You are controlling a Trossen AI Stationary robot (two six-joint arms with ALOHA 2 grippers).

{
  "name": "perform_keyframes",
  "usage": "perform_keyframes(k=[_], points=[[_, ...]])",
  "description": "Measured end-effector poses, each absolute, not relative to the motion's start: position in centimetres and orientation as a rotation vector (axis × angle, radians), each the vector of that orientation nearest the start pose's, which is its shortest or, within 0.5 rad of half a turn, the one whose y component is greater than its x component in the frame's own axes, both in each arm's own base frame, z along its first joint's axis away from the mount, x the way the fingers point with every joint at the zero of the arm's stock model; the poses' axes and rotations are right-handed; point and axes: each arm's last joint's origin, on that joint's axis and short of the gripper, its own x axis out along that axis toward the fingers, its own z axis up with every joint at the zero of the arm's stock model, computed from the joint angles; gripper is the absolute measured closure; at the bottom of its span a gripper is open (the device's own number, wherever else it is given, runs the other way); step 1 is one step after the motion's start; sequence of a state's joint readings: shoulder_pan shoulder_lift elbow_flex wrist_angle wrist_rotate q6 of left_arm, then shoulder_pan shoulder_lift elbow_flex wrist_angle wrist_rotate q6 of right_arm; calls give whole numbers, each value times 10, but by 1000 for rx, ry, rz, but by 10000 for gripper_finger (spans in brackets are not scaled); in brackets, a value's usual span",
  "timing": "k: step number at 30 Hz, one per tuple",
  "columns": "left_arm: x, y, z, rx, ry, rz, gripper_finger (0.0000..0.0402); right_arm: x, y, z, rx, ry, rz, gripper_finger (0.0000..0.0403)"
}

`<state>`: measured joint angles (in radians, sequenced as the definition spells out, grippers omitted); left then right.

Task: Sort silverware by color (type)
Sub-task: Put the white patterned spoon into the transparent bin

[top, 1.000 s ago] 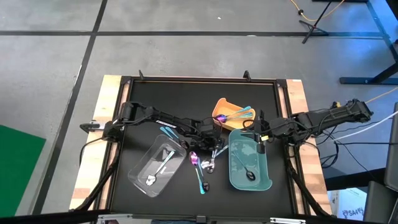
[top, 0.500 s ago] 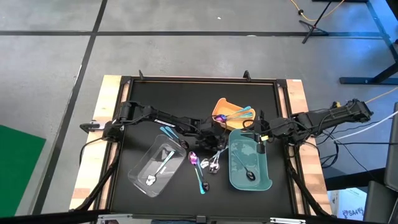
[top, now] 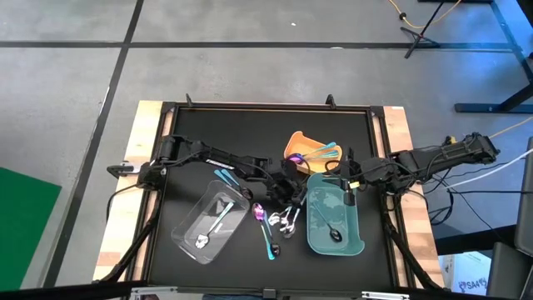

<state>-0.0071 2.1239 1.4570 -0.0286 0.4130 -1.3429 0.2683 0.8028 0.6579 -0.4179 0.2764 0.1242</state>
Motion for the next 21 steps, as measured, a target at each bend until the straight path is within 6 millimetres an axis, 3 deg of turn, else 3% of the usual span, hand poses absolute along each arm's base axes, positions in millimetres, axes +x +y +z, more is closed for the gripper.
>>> perform_keyframes(k=[7, 16, 21], points=[[467, -14, 172, -1352, 768, 25, 392, 165, 37, 266, -30, 539, -41, 317], [467, -8, 172, -1347, 775, -2, 392, 165, 37, 266, -30, 539, -41, 317], [463, 0, 186, -1291, 750, -15, 392, 165, 37, 266, -30, 540, -42, 317]])
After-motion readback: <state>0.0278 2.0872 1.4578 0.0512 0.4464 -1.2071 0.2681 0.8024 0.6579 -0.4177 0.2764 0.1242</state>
